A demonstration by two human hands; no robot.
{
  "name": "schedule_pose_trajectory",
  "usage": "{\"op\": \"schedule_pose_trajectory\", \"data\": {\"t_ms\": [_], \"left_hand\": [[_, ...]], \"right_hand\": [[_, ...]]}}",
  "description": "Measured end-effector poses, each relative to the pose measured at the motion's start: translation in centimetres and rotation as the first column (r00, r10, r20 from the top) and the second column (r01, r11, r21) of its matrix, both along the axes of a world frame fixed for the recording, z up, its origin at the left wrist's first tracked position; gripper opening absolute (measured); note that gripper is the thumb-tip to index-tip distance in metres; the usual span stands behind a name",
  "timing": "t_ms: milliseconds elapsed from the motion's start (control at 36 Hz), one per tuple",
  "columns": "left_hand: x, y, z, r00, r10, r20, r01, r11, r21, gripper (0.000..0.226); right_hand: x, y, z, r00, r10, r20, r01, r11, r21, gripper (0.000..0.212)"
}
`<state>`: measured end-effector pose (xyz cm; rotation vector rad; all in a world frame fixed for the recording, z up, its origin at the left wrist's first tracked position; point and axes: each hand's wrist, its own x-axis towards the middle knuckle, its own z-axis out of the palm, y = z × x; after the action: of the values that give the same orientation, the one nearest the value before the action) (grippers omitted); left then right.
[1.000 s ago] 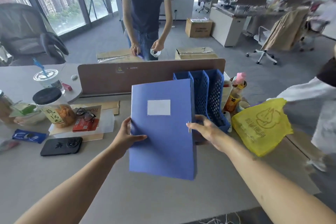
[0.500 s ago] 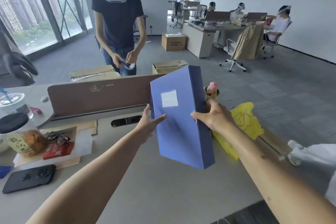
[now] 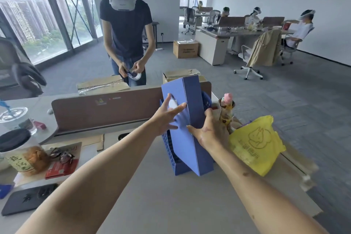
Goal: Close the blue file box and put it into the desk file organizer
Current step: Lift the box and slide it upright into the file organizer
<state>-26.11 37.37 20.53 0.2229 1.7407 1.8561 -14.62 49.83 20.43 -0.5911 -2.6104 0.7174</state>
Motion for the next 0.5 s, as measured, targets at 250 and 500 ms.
{"op": "schedule_pose_trajectory", "data": {"t_ms": [250, 500], "left_hand": [[-2.9, -1.5, 0.0, 0.957, -0.044, -0.286, -0.001, 0.988, -0.155, 0.126], [-3.9, -1.7, -2.0, 0.893, -0.121, -0.433, 0.039, 0.980, -0.193, 0.124]], "right_hand": [[-2.3, -0.9, -2.0, 0.996, 0.043, -0.072, -0.042, 0.999, 0.012, 0.084], [-4.0, -1.0, -5.9, 0.982, 0.019, -0.189, -0.078, 0.948, -0.310, 0.067]]}}
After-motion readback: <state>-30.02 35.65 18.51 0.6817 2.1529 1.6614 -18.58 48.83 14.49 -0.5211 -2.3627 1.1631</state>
